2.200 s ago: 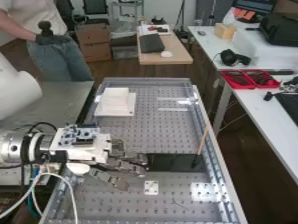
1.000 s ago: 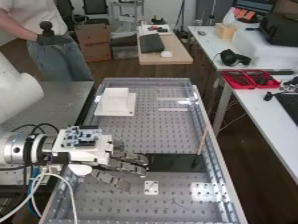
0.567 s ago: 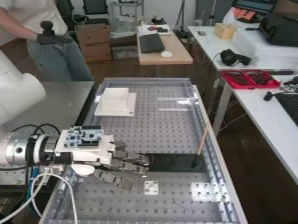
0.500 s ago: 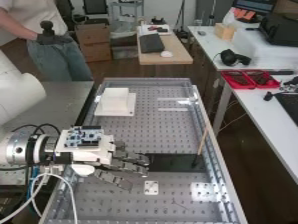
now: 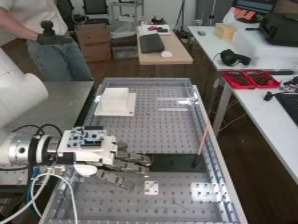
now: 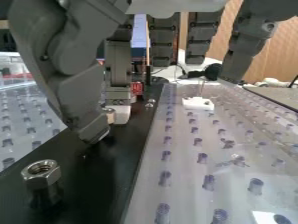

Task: Grab the larger nut and place it in the white container

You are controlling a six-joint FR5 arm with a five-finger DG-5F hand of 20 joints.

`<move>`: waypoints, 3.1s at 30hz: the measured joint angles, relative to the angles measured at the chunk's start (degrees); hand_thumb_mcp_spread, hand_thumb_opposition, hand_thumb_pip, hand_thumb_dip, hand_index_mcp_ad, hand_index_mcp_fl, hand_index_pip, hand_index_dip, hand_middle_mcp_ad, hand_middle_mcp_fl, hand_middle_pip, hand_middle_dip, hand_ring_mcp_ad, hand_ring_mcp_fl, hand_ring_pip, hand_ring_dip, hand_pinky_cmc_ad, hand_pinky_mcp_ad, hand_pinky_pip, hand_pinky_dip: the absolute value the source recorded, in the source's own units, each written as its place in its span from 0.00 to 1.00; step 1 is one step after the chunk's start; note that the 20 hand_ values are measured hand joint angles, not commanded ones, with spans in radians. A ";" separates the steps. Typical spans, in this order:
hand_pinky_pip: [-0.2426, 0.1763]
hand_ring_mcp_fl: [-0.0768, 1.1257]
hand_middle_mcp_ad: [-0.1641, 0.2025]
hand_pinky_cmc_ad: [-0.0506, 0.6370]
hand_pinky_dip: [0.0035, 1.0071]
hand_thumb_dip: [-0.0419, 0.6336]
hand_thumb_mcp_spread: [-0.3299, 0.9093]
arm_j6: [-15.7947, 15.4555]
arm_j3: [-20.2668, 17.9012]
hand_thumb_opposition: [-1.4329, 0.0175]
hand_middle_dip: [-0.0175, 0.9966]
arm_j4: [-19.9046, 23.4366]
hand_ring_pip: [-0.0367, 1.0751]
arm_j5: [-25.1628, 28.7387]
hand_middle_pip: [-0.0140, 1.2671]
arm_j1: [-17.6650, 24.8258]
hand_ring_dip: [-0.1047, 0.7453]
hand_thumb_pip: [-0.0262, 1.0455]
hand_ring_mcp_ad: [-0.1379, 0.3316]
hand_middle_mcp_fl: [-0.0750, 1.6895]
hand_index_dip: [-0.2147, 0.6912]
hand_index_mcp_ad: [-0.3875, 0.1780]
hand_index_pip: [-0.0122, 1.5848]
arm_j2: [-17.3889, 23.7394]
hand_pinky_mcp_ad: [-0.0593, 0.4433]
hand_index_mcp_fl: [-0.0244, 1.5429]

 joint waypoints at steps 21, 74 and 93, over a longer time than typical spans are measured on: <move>0.37 0.06 0.62 0.62 0.55 0.34 0.55 1.40 -0.14 0.34 0.26 1.03 0.13 -1.20 0.12 -0.08 0.31 0.57 0.59 0.05 0.27 0.39 0.95 0.88 0.74 0.34; 0.40 0.06 0.63 0.61 0.33 0.27 0.55 4.07 -2.27 0.34 0.27 -3.53 0.13 -14.23 0.12 13.33 0.32 0.57 0.59 0.05 0.45 0.39 0.97 10.63 0.74 0.33; 0.40 0.06 0.63 0.61 0.32 0.27 0.55 11.16 -1.50 0.34 0.27 -0.03 0.13 -13.30 0.12 24.49 0.32 0.56 0.57 0.05 0.46 0.39 0.97 7.65 0.74 0.33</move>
